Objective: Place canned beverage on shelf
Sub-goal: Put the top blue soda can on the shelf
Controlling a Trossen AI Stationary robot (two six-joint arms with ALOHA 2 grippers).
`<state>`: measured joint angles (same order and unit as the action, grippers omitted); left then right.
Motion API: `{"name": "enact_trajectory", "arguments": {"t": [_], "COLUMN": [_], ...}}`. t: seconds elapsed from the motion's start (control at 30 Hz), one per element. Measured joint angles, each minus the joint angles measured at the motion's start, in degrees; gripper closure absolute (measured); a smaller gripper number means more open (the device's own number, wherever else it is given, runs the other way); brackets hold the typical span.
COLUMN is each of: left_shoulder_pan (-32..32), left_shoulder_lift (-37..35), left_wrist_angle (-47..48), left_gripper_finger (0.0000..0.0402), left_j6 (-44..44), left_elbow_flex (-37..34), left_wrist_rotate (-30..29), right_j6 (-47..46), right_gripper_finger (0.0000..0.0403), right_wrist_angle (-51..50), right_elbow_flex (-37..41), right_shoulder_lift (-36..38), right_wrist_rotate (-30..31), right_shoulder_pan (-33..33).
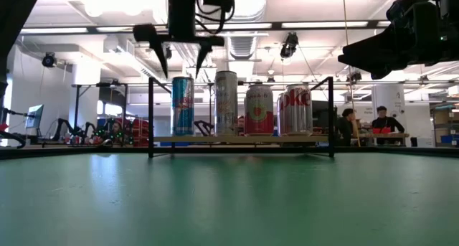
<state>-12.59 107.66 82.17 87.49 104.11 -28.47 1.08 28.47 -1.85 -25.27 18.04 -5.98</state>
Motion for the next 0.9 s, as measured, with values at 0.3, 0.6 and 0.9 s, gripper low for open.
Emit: {"name": "enact_trajectory", "arguments": {"t": [0.3, 0.6, 0.9], "left_shoulder_pan": [-7.43, -11.79, -11.79], "left_shoulder_lift": [0.03, 0.09, 0.09], "left_wrist_angle": [5.44, 3.18, 3.63], "left_gripper_finger": [0.0107, 0.0107, 0.0107], "left_j6": [-13.91, -24.57, -25.36], "left_elbow_flex": [6.05, 5.67, 5.98], "left_wrist_rotate": [14.14, 23.79, 23.17], "right_j6": [0.00, 0.00, 0.00], "right_gripper_finger": [0.0209, 0.0209, 0.0209], "right_wrist_angle": [0.02, 0.00, 0.02], "right_elbow_flex": [0.00, 0.00, 0.00], "right_shoulder_lift": [-0.01, 0.00, 0.01], "right_wrist_rotate": [0.02, 0.01, 0.01], "right_shoulder_pan": [0.01, 0.01, 0.01]}}
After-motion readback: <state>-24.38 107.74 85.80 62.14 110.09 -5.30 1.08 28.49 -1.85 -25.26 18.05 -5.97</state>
